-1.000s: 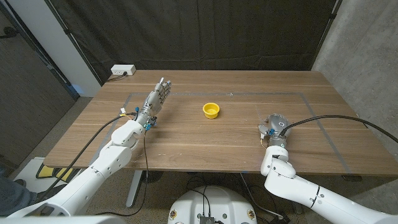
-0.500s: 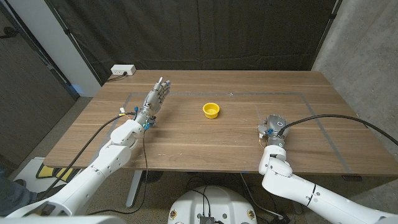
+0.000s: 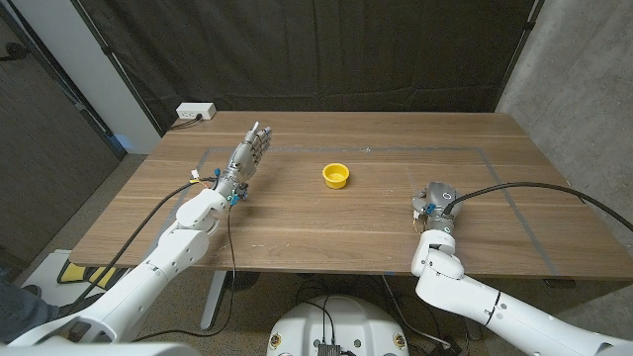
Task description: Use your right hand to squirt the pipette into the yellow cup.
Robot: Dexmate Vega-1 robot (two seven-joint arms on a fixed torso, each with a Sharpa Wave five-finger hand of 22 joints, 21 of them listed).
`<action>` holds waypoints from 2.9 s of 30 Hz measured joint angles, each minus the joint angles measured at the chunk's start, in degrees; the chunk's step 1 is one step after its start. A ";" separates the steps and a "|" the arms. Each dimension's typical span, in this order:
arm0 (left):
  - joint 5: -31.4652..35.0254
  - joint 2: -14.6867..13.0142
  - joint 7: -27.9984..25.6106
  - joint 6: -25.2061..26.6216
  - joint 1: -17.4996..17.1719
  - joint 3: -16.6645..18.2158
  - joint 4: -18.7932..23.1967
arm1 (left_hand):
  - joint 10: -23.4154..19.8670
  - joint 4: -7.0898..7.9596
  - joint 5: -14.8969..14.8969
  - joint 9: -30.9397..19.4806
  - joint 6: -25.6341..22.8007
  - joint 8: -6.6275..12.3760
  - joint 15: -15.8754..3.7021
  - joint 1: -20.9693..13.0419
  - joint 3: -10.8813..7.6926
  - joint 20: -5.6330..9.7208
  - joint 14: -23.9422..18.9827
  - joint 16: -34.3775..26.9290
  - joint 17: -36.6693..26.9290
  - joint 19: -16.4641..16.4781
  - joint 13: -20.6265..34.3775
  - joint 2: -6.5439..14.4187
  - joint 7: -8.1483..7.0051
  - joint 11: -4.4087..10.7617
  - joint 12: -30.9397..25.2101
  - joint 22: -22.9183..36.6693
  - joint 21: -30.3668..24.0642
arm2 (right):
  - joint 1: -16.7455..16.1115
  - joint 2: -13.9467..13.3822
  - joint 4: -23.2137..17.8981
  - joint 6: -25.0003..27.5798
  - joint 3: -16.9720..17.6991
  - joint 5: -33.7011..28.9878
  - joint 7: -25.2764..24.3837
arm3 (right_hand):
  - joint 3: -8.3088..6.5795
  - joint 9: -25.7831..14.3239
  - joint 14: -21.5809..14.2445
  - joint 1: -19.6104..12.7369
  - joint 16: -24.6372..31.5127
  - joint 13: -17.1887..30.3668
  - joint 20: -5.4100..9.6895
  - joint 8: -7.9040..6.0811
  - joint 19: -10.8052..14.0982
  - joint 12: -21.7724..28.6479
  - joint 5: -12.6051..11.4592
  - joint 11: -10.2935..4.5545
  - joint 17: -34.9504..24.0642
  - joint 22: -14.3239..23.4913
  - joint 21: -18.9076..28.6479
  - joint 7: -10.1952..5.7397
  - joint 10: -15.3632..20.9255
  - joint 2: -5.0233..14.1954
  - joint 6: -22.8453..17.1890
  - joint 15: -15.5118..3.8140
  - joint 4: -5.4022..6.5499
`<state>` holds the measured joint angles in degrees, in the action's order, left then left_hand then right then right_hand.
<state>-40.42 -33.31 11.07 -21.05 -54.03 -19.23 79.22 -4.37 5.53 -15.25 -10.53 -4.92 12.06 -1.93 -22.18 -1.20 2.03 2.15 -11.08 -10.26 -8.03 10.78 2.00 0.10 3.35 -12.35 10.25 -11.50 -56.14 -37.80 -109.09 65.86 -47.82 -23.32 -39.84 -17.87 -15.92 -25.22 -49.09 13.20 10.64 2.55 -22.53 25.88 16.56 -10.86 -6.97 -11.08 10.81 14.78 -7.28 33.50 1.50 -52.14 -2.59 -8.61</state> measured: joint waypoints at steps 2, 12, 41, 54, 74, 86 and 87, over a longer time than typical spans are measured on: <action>-0.01 0.01 0.08 0.38 0.01 -0.03 0.00 | 0.00 0.00 0.00 0.00 0.00 0.00 0.14 0.00 0.00 -0.20 -0.16 0.00 0.00 -0.20 0.00 0.00 0.00 0.00 0.00 0.00 0.00 | 0.00 0.11 0.42 -0.19 0.42 0.06 -0.12 | 0.00 -0.01 -0.07 -0.35 0.00 0.00 0.00 0.00 0.00 0.00 0.00 0.00 0.00 0.00 0.19 0.02 0.00 0.35 -0.42 -0.07 0.00; 0.04 0.04 -0.28 0.73 -0.14 -0.08 0.23 | 0.00 0.25 0.21 0.00 -0.22 0.00 0.28 -0.52 0.24 -0.62 -0.32 0.00 0.00 -1.24 0.00 -0.52 -0.22 0.00 0.00 0.00 0.28 | 0.07 0.14 0.99 -0.98 0.55 0.14 -0.44 | 0.00 0.17 -0.73 -1.62 0.00 0.00 0.02 -0.64 0.41 0.00 0.00 -0.52 0.01 0.27 0.20 -0.12 0.76 0.72 -1.97 -0.10 0.00; 0.18 0.16 -1.08 1.37 -0.31 -0.20 0.71 | 0.01 0.24 0.43 0.00 -0.72 0.00 0.30 -0.66 0.72 -0.51 -0.30 0.00 0.00 -1.53 0.00 -0.23 -0.10 -0.01 0.00 0.31 0.50 | -0.75 0.30 0.43 -3.06 2.28 -1.03 -2.95 | 0.08 0.58 -2.74 -3.44 0.00 0.02 0.01 -1.32 1.62 0.00 0.01 -1.34 0.15 0.26 0.49 -0.71 2.76 0.86 -4.38 -0.07 -0.57; 0.37 -0.22 -1.57 2.10 -0.40 -0.28 1.73 | 0.01 0.23 0.42 0.00 -0.72 -0.11 0.30 -0.13 0.71 -0.82 -0.29 0.00 0.00 -1.84 0.00 0.30 -0.10 -0.01 0.35 0.31 0.50 | -1.86 -1.53 -3.43 -4.74 3.80 -3.17 -3.71 | 0.08 0.78 -2.74 -3.98 -0.39 0.02 0.01 -1.32 1.62 0.00 0.00 -1.33 0.15 0.26 0.49 -0.38 2.76 0.80 -4.03 -0.07 -0.56; 1.26 -1.64 -3.59 3.07 -1.64 -0.03 5.09 | 0.01 0.23 0.64 0.00 -0.71 -0.23 0.30 -0.15 0.71 -0.82 -0.29 0.00 0.00 -1.83 0.00 0.30 -0.10 -0.01 0.35 0.30 0.49 | -5.02 -9.50 -13.12 -8.65 6.14 -10.86 -0.99 | 0.32 0.79 -2.73 -3.97 -0.70 0.03 0.01 -1.32 1.62 -0.25 0.00 -1.33 0.14 0.25 0.49 -0.60 2.76 0.79 -3.80 -0.07 -0.32; 1.43 -1.99 -3.75 3.53 -1.59 -0.14 5.75 | 0.01 0.07 0.63 0.00 -0.71 -0.23 0.30 -0.54 0.86 -0.39 -0.29 0.00 0.00 -1.82 0.00 0.68 -0.10 -0.01 0.35 0.29 0.22 | -5.16 -14.76 -18.04 -11.60 7.28 -17.53 6.52 | 0.57 0.79 -2.73 -3.97 -0.91 0.03 0.22 -1.31 1.83 -0.46 0.01 -1.33 0.00 0.25 0.49 -0.60 2.75 0.79 -3.80 -0.07 -0.08; 1.47 -2.02 -3.79 3.64 -1.58 -0.17 5.84 | -0.01 0.08 0.63 0.00 -0.71 -0.23 0.30 -0.53 0.86 -0.39 -0.29 0.00 0.00 -1.82 0.00 0.68 -0.10 -0.03 0.35 0.30 0.22 | -5.10 -15.18 -18.46 -12.14 7.45 -18.31 7.44 | 0.57 0.79 -2.73 -3.97 -0.91 0.03 0.22 -1.31 1.83 -0.46 0.00 -1.33 0.00 0.25 0.49 -0.43 2.75 0.79 -3.63 -0.06 -0.08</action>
<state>-38.95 -35.33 7.28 -17.41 -55.60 -19.41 85.06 -4.38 5.61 -14.61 -10.53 -5.63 11.83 -1.63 -22.72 -0.34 1.64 1.86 -11.08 -10.26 -9.84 10.78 2.67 0.01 3.32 -12.00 10.55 -11.29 -61.25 -52.98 -127.55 53.72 -40.37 -41.63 -32.41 -17.30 -15.13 -27.96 -53.06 12.28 10.66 2.77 -23.84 27.71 16.10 -10.86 -8.30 -11.08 11.06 15.27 -7.71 36.25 2.29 -55.78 -2.66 -8.69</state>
